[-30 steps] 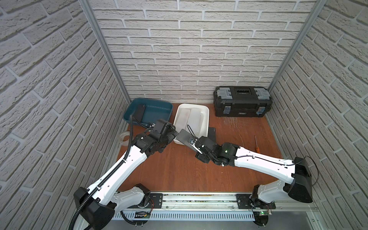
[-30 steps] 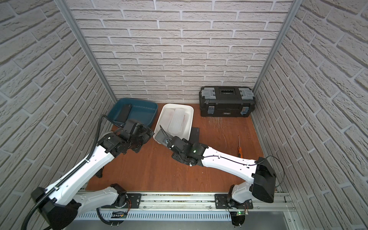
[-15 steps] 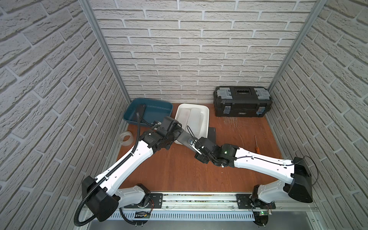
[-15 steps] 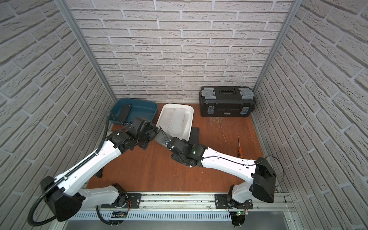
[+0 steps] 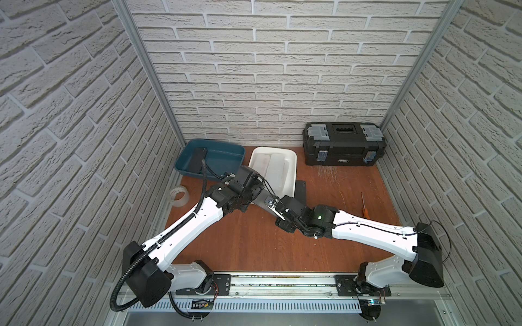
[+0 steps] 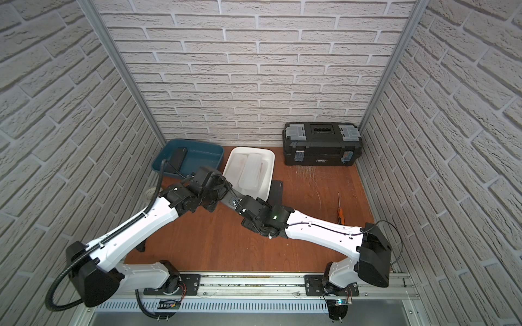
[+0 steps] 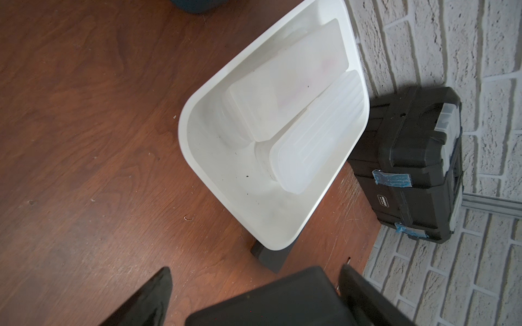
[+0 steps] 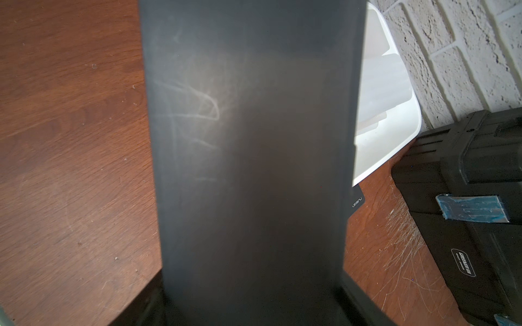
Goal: Place the pencil cases by color into the storage box
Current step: Pick up the pencil case from the center of the board.
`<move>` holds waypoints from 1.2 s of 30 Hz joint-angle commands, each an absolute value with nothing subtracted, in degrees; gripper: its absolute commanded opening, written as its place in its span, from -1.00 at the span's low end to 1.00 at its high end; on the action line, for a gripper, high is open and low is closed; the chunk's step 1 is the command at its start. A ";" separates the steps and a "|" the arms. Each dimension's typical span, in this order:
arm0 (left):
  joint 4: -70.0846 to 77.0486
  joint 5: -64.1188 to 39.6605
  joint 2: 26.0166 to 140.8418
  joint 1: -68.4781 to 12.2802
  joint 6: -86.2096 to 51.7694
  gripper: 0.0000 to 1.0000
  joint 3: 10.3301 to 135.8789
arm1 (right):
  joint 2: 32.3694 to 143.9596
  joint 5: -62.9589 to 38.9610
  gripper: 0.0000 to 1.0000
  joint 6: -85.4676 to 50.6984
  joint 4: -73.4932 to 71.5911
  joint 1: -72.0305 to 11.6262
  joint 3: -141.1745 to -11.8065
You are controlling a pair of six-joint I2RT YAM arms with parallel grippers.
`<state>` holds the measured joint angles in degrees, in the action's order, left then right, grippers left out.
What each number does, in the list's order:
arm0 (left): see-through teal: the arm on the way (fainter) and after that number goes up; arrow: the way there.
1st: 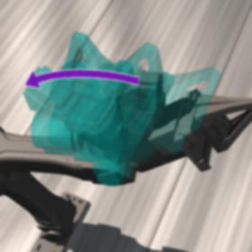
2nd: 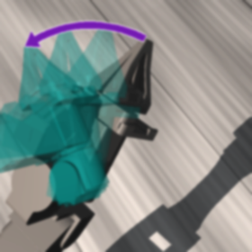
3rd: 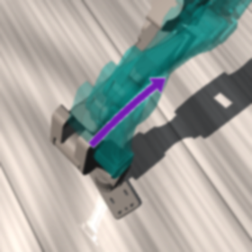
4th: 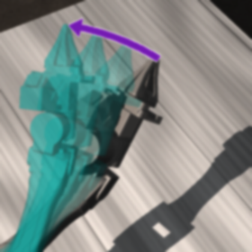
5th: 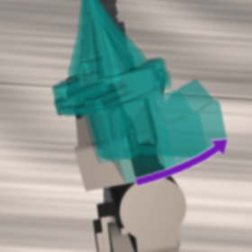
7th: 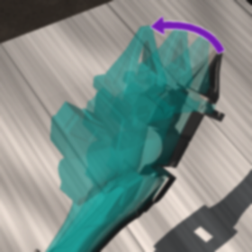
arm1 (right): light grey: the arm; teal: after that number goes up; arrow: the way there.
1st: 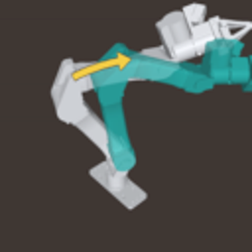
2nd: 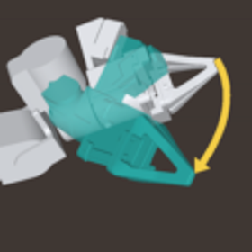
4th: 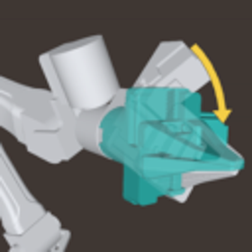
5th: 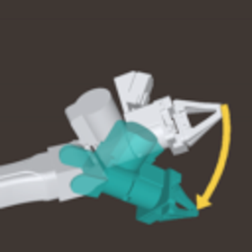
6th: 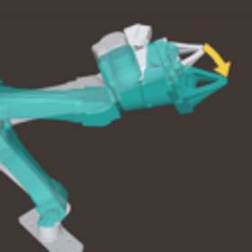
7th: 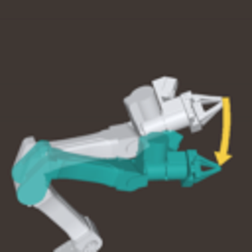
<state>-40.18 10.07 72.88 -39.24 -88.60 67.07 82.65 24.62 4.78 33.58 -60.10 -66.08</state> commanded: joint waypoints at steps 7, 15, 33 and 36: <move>-38.18 11.58 74.75 -41.01 -89.75 0.71 67.93 | 82.79 26.01 0.37 4.48 30.61 -60.74 -67.40; -37.40 13.42 75.31 -41.54 -90.80 0.58 66.74 | 82.81 25.35 0.37 4.38 30.58 -60.75 -67.67; -35.09 13.61 75.93 -41.84 -90.66 0.28 65.13 | 84.50 24.70 0.38 3.96 31.74 -60.82 -69.41; -34.24 13.89 75.71 -41.75 -89.85 0.10 64.93 | 84.99 24.88 0.38 3.60 31.90 -60.82 -69.78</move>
<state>-36.23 13.56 75.53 -41.43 -91.74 65.91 84.66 24.71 3.25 34.37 -60.23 -67.44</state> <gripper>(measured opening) 0.741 0.721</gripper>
